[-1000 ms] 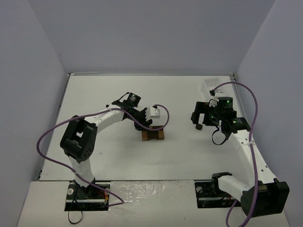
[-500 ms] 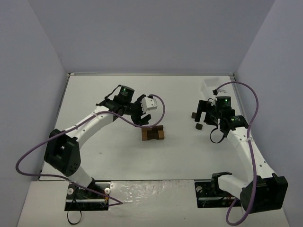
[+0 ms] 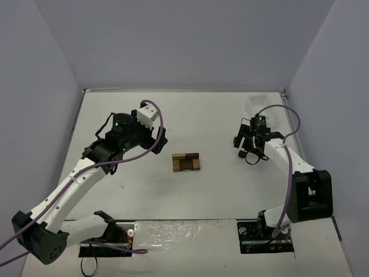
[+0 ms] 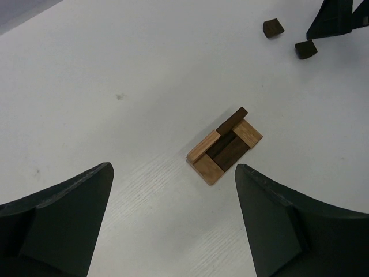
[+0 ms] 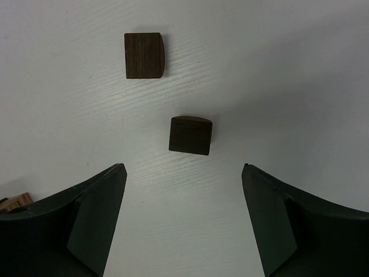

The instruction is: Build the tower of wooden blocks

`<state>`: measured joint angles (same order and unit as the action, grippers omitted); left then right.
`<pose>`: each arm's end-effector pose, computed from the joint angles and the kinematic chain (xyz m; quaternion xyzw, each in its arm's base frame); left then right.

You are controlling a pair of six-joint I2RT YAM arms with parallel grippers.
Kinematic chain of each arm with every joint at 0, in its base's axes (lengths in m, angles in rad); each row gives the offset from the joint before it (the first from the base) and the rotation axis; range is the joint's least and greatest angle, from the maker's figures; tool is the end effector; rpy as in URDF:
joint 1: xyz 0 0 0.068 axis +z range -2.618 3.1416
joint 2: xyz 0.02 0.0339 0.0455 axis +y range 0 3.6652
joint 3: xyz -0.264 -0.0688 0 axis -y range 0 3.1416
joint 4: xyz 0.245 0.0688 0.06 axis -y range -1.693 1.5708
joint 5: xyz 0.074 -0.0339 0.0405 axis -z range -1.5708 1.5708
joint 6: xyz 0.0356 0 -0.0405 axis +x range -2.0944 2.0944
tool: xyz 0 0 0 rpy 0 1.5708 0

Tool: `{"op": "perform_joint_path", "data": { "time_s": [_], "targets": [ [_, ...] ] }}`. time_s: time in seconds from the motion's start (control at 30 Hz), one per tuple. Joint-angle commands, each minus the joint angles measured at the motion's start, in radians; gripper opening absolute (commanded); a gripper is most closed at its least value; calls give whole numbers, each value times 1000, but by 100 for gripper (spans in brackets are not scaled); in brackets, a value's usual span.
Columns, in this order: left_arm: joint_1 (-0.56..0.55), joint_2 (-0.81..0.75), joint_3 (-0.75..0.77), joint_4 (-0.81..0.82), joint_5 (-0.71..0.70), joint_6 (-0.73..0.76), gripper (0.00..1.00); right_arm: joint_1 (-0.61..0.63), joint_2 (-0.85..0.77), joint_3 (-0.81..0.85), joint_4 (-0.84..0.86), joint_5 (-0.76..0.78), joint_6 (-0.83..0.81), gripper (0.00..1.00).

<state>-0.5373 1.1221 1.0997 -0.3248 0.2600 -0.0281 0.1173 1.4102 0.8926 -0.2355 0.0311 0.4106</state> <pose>0.2133 -0.1377 0.3690 0.2765 0.7668 -0.2608 0.5173 0.2984 0.0340 0.2301 0.1402 0.9067 0.0899 0.3875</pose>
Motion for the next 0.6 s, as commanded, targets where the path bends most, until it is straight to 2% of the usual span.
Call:
{"op": "perform_joint_path", "data": {
  "time_s": [0.0, 0.13, 0.33, 0.57],
  "targets": [
    [2, -67, 31, -172, -140, -141, 84, -8, 65, -9, 96, 55, 56, 78],
    [3, -94, 9, -247, -180, -171, 84, -7, 115, -8, 109, 85, 53, 78],
    [3, -103, -11, -262, -146, -216, 84, -6, 166, -9, 130, 108, 59, 77],
    [5, -75, 6, -276, -109, -216, 84, 8, 194, -18, 143, 137, 59, 68]
  ]
}}
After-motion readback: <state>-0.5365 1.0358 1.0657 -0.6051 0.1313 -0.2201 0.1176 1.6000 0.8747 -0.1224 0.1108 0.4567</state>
